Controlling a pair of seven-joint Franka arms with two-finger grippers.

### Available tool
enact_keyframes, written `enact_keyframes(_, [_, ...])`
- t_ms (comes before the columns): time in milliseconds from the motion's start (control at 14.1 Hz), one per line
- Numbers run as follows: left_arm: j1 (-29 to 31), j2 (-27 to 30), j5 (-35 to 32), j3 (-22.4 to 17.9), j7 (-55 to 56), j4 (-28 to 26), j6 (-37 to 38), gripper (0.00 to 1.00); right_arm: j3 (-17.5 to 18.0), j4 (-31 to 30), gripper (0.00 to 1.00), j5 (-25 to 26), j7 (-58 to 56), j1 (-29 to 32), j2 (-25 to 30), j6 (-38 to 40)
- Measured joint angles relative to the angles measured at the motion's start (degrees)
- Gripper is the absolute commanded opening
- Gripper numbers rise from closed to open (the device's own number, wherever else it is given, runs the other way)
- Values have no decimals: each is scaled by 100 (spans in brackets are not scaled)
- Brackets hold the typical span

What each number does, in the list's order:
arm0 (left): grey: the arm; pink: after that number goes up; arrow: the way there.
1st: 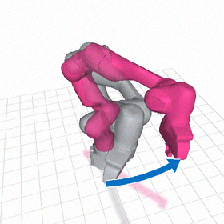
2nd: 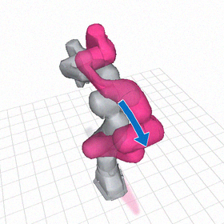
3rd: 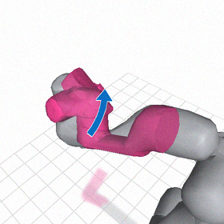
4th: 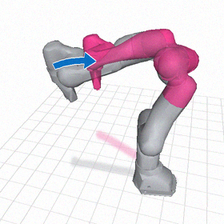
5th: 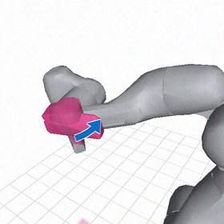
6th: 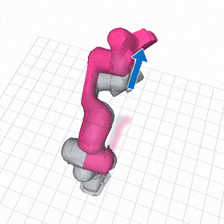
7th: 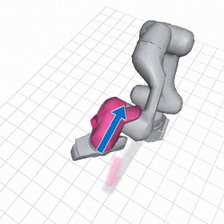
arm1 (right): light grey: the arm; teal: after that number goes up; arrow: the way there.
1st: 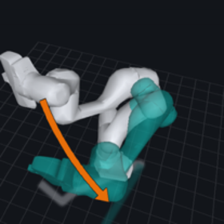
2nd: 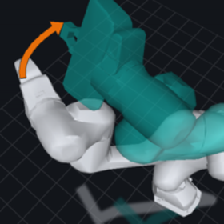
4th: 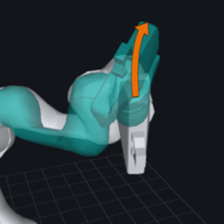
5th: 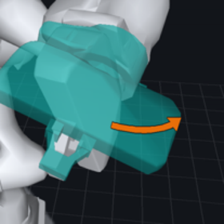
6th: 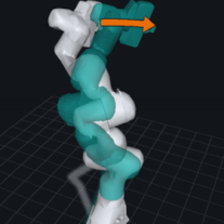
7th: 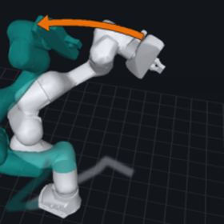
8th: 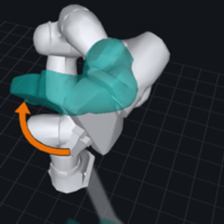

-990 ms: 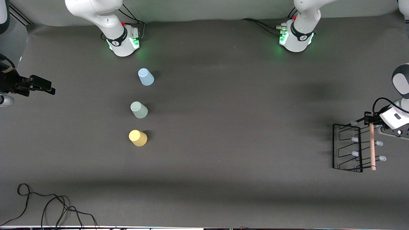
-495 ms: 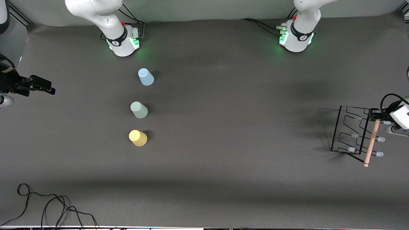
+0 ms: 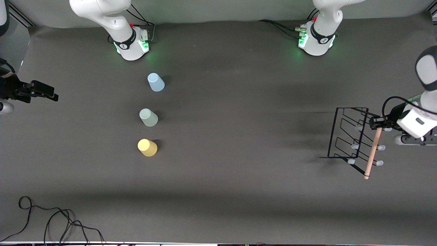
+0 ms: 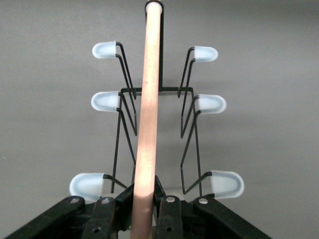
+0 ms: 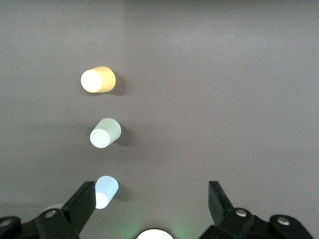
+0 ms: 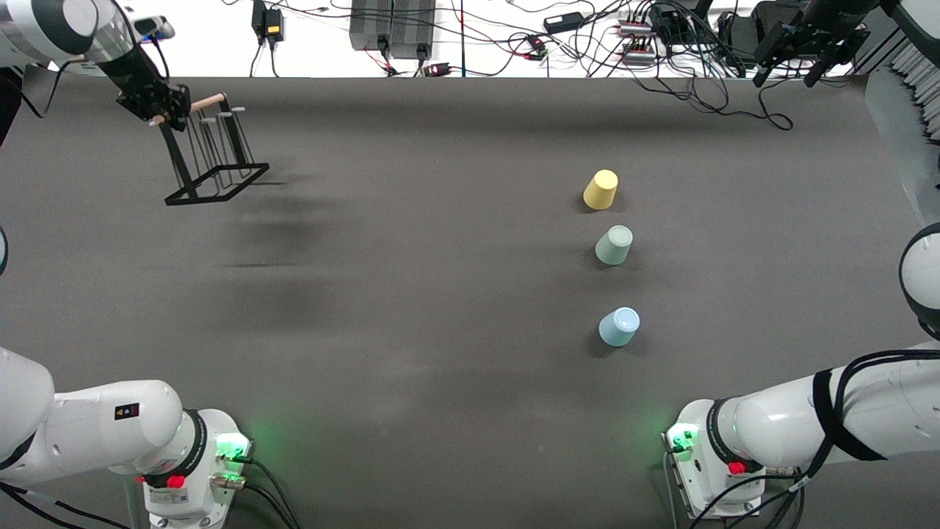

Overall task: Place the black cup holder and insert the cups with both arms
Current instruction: 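Grasp the wooden rod with the left gripper and lift the holder, then carry the holder beside the cups and lower it with the left gripper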

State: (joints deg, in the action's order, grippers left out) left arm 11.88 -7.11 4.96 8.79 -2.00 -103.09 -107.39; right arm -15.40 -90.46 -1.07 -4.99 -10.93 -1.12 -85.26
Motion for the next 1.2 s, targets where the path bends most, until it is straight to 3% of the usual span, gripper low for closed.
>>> enact_keyframes(212, [-287,143,138,319,789,226,107,0,-6,0,100,0,0,2,0,2])
enact_keyframes(424, [-949,60,157,418,1361,224,17,0,-11,0,100,0,0,4,1,4])
enact_keyframes(919, [-3051,-595,-124,444,4425,185,-1465,0,-70,0,100,0,0,12,2,10])
enact_keyframes(1202, [-3981,-979,-445,446,6080,638,-1963,0,-74,0,100,0,0,14,3,52])
